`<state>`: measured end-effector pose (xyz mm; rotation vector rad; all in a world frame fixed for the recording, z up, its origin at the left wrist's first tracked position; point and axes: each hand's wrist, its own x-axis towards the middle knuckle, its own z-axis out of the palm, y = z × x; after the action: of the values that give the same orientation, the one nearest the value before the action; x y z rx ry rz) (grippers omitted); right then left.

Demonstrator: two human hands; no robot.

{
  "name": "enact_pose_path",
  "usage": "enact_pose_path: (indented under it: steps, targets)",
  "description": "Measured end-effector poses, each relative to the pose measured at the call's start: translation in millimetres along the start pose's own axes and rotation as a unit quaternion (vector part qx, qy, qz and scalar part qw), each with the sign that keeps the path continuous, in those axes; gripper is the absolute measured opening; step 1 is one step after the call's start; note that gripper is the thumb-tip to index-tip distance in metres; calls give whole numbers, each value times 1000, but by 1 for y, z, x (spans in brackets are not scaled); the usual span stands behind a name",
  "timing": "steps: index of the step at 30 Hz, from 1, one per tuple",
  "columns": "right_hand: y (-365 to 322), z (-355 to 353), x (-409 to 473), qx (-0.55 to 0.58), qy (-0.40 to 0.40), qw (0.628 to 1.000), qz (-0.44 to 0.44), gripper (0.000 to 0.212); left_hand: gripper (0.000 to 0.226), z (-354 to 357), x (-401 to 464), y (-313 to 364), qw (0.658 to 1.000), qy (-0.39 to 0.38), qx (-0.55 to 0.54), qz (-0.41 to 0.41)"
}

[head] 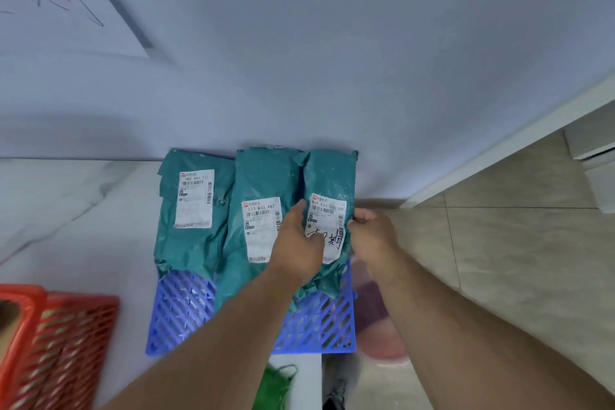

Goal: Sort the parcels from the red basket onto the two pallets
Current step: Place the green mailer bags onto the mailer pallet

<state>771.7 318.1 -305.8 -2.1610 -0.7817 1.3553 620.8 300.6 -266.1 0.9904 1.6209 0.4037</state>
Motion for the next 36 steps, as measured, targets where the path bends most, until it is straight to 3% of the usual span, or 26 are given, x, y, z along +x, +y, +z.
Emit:
enact_pose_path:
  steps: [3,5,9,15,21,29,33,36]
  targets:
    - [9,8,2,-31,16,999,-11,49,71,3,-9,-10,975,-36,205,78]
    - [9,11,3,-47,24,998,-16,49,74,2,-4,-10,967,-58,243,57]
    - [3,11,6,-77,13,997,-10,24,78,-1,7,-3,963,-71,257,34]
    - [-13,-12,-17,-51,35,998,-5,31,70,-38,-20,-3,977,-55,203,22]
    - [-49,-22,-104,-10,48,998,-32,28,63,-123,-94,3,994,25,81,-64]
    - [-90,58,-275,44,-44,998,-24,37,49,-261,-216,-20,995,94,-34,-22]
    - [-97,107,-359,53,-54,997,-16,22,58,-318,-266,-48,994,88,-64,-10]
    - [-96,140,-411,40,-62,997,-27,38,58,-357,-300,-74,993,90,-71,-11]
